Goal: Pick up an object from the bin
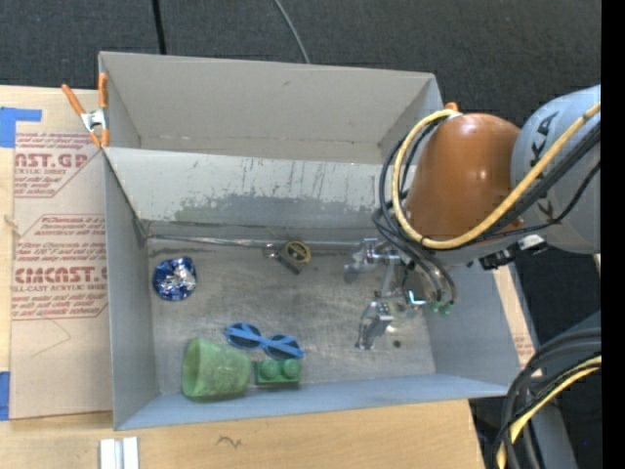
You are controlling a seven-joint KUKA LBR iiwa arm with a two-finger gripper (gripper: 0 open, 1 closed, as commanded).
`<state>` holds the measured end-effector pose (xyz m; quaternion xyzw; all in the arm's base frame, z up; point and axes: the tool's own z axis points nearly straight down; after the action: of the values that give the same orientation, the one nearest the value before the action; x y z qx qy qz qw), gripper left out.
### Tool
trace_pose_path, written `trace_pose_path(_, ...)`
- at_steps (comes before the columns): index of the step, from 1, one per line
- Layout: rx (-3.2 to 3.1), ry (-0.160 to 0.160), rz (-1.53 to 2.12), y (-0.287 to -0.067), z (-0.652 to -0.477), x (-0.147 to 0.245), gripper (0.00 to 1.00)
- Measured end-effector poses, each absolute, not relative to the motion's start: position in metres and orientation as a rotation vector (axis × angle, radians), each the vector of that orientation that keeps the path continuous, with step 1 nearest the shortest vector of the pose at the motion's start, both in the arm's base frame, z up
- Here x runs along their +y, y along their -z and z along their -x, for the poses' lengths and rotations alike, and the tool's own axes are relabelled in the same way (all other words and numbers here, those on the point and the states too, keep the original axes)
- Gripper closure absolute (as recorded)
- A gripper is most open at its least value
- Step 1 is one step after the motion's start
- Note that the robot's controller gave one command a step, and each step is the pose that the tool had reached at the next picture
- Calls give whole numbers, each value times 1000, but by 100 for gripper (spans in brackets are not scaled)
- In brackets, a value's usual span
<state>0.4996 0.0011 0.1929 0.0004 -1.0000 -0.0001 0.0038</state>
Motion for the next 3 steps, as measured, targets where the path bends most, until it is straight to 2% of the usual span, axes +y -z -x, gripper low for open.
trace_pose_path(1,-3143,1,-183,-70,-494,56,0)
trace_pose_path(2,-3138,2,-258,-72,-491,127,0)
trace_pose_path(3,-3128,0,-249,-73,-489,124,100)
